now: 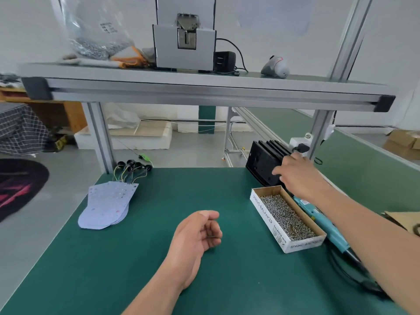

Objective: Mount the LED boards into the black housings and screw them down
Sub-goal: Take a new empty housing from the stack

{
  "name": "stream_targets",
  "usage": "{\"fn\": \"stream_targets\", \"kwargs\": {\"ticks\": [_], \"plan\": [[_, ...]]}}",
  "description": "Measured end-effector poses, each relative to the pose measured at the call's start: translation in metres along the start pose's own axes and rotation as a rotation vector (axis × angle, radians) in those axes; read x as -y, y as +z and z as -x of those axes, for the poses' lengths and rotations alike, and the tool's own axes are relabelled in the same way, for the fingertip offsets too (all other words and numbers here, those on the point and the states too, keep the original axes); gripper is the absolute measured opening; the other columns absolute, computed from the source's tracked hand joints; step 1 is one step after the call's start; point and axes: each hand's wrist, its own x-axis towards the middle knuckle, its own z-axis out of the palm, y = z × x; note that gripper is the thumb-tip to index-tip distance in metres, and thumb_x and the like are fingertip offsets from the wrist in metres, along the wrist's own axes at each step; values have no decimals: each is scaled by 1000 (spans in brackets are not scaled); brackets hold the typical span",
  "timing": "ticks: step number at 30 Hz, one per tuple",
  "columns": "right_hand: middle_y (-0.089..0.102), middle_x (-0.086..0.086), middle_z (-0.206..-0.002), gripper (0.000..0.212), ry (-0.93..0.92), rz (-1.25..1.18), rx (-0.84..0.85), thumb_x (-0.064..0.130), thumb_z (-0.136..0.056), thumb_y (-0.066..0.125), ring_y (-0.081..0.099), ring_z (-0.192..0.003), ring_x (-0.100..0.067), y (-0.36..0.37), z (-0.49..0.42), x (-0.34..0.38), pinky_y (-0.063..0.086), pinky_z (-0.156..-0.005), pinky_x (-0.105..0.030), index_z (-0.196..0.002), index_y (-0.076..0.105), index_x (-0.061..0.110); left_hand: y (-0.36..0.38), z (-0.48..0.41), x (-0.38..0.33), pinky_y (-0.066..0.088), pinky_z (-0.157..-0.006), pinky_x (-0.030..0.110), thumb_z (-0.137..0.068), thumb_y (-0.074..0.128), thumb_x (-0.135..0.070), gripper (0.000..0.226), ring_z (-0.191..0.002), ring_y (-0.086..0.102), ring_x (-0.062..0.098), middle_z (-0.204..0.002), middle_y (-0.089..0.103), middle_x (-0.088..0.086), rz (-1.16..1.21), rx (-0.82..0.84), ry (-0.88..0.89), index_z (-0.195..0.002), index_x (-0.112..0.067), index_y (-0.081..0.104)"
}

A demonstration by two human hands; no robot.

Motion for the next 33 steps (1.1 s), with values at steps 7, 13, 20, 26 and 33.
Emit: {"fn": "stream_targets", "kwargs": {"ticks": [7,13,20,26,33], "plan": [[59,9,-100,34,-71,287,93,4,-89,63,47,-104,-19,-11,-6,3,31,-75,-30,-108,70,31,0,0,-2,57,-74,34,-75,72,-45,58,-83,65,27,-89,65,17,22,-4,-18,-114,-1,72],[59,8,-102,37,-71,187,40,6,-93,63,47,-104,-19,-14,-6,2,27,-76,-31,-115,65,36,1,2,-3,57,-73,35,-73,72,-46,61,-83,65,27,-88,65,16,14,3,-12,-115,0,71],[61,3,-97,17,-66,-57,-93,20,-103,62,47,-103,-24,-24,-6,16,40,-78,-36,-116,68,28,2,2,-4,56,-74,36,-71,73,-46,63,-82,64,27,-87,65,16,8,3,-17,-114,0,71],[60,-1,-87,11,-75,-341,-202,22,-100,68,48,-97,-27,-31,14,54,46,-80,-42,-109,73,19,3,2,-4,55,-75,38,-72,72,-42,61,-80,64,28,-86,64,16,2,-8,-7,-114,2,71],[57,2,-87,7,-91,-490,-242,24,-98,73,45,-92,-24,-28,67,114,48,-78,-43,-103,72,20,1,2,-3,54,-70,36,-74,72,-42,44,-81,64,26,-86,64,15,-12,-5,33,-103,-9,78]]}}
